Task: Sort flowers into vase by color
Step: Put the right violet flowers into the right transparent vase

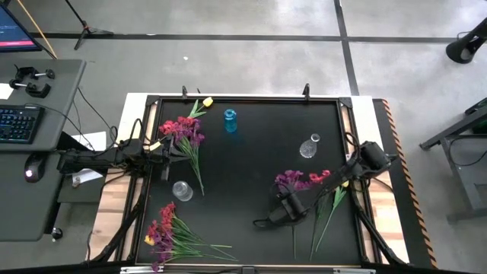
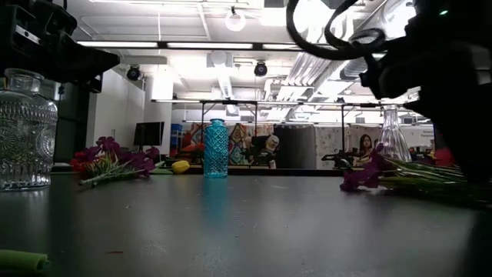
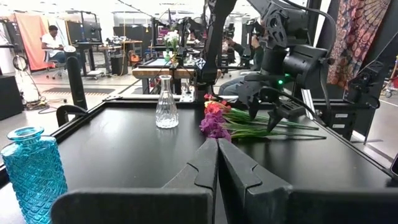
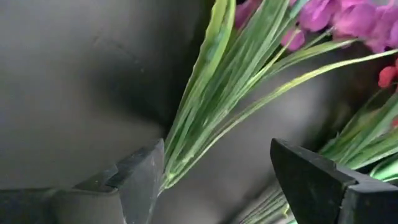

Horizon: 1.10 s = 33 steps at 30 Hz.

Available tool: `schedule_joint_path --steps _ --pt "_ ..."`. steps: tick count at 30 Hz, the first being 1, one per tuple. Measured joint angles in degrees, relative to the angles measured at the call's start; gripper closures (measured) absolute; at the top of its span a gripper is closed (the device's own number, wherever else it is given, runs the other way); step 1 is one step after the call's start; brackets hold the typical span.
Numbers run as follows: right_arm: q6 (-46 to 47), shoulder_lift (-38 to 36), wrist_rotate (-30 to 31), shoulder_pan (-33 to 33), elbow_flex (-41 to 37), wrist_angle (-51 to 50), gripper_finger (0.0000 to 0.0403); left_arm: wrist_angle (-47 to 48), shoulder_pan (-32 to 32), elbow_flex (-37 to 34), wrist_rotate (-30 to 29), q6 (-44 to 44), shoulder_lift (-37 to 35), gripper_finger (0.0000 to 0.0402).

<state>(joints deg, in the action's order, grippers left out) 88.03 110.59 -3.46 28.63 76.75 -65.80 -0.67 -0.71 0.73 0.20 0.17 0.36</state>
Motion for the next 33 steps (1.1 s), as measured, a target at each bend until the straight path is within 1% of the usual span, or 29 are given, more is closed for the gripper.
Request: schedule_joint_path --steps 2,7,11,18,27,31,33 --pt "0.12 -0.12 -0.01 -0.2 -0.64 0.85 0.0121 0.0 -0.01 0.0 0.01 0.01 0.01 0.0402" --pt "1.31 -0.12 -2.57 -0.09 -4.58 9.71 0.0121 -0.01 -0.02 0.0 0.0 0.0 0.0 0.0402" --pt "4.71 -0.44 -2.34 0.58 -6.24 11.44 0.0121 0.0 -0.02 0.0 -0.01 0.0 0.0 0.0402" --pt "10.63 -2.05 1.76 1.37 -8.7 13.97 0.0121 0.0 -0.01 0.0 0.0 0.0 0.02 0.0402" --pt "10.25 -2.9 3.56 0.32 -9.08 14.04 0.0121 -0.02 -0.02 0.0 0.01 0.01 0.0 0.0402" --pt "12.2 -5.81 9.17 -0.01 -9.28 12.05 0.0121 -0.02 0.0 0.0 0.01 0.0 0.0 0.0402" --pt "12.59 -7.1 9.73 0.15 -9.16 11.38 0.0121 -0.02 0.0 0.0 0.01 0.0 0.0 0.0402"
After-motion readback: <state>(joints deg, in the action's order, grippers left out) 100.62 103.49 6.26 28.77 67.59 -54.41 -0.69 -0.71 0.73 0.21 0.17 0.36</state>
